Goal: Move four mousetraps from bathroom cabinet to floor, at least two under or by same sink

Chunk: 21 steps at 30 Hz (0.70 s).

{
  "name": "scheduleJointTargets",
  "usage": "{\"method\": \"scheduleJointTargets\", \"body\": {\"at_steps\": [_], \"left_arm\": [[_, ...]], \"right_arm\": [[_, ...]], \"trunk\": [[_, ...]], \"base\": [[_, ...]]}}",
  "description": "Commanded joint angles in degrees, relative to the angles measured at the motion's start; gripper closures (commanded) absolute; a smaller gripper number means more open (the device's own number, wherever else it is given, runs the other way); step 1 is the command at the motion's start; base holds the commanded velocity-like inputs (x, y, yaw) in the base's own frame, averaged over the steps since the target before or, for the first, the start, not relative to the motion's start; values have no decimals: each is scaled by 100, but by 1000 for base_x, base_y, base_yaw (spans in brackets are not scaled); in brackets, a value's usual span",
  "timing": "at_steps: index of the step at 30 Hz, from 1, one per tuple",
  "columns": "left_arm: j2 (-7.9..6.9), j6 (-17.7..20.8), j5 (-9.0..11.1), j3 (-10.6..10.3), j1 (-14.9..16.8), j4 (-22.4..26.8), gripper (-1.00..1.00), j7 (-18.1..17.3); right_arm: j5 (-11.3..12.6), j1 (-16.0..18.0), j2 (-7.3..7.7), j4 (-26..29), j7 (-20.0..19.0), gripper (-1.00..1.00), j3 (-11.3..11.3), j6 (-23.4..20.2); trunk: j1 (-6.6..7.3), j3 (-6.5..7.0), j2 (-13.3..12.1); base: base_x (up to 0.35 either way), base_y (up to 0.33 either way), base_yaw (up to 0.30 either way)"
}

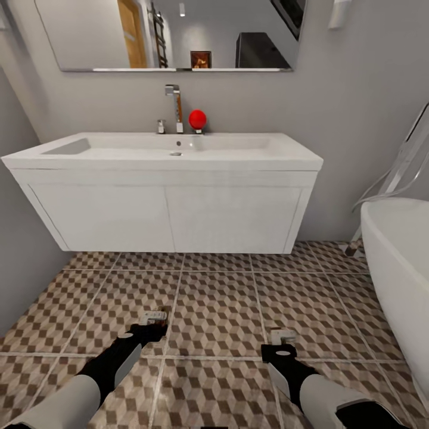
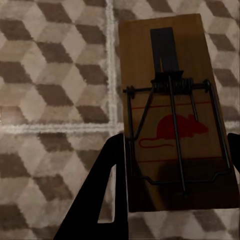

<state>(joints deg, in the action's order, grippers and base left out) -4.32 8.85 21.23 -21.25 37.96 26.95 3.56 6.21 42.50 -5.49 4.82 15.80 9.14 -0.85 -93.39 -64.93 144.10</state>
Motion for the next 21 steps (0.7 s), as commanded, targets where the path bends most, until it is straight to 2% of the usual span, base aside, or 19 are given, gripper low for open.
{"method": "scheduleJointTargets", "body": {"at_steps": [1,5,12,18,20,21], "left_arm": [[-36,63,51,-49,1,93,100,49],[-142,343,49,-47,1,714,100,43],[-258,623,26,-30,1,1388,100,35],[-223,1093,-26,-33,1,1972,100,50],[-177,1261,-127,-39,1,2133,100,82],[-131,1336,-244,-42,1,2190,100,118]], "right_arm": [[73,44,-1,19,36,100,39,-9],[74,270,-25,263,143,100,36,-183],[53,323,-42,666,187,100,35,-455],[34,418,-61,739,188,100,35,-495],[34,493,-61,748,190,100,38,-500],[32,527,-55,751,189,100,41,-501]], "trunk": [[-1,-28,4],[-12,-117,9],[-30,-272,18],[-45,-405,26],[-50,-449,29],[-53,-471,30]], "base": [[0,0,0],[0,0,0],[0,0,0],[0,0,0],[0,0,0],[0,0,0]]}}
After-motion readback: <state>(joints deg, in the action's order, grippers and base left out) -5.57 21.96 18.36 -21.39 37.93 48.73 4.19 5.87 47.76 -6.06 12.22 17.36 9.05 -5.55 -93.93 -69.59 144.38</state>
